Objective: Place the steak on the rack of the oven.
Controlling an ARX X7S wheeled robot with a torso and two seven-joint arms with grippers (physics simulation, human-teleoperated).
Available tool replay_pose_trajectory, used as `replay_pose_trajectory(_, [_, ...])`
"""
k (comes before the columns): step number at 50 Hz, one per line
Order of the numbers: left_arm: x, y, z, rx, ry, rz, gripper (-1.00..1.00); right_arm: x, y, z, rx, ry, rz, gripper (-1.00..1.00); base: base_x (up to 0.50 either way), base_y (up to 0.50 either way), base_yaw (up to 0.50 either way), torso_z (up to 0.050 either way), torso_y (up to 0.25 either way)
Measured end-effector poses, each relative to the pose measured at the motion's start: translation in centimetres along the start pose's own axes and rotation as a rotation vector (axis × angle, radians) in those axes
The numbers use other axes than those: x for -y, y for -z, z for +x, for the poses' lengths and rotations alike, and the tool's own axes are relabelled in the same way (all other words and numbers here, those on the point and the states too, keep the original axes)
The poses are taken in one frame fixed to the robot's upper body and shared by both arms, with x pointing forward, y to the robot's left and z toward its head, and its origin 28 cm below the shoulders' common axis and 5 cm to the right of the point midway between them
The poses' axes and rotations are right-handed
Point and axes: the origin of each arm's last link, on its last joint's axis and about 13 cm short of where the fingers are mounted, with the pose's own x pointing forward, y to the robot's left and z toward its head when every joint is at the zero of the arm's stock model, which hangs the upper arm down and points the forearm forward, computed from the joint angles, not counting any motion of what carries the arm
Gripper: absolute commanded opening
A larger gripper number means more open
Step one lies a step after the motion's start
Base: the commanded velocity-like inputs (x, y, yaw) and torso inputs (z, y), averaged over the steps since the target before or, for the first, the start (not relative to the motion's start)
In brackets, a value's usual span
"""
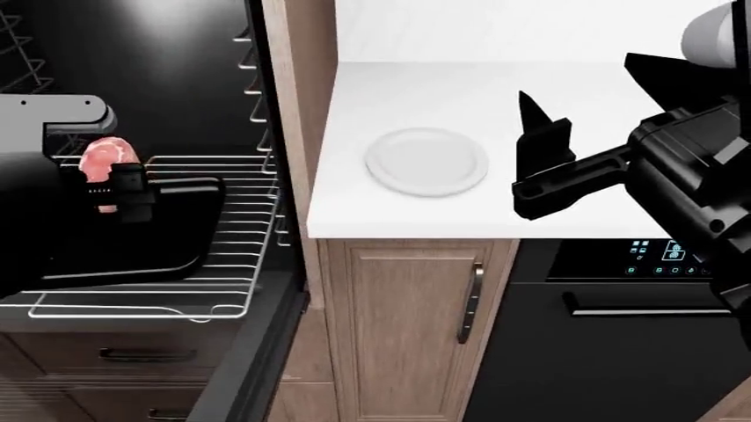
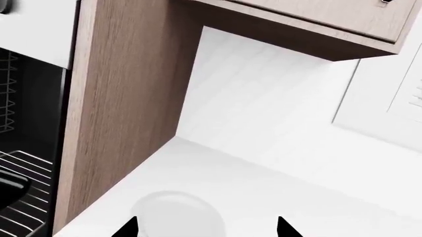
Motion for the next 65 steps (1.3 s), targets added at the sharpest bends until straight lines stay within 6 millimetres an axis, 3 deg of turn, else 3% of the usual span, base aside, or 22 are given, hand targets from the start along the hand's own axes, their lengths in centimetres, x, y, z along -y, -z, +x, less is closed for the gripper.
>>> replay_pose_trajectory(65, [0.1, 1.3, 6.9, -0.13, -0.098, -0.02, -1.0, 0.1, 0.6, -0.1, -0.005, 0.014, 0.009, 1.0, 0.0, 0.0, 0.0, 0.0, 0.001])
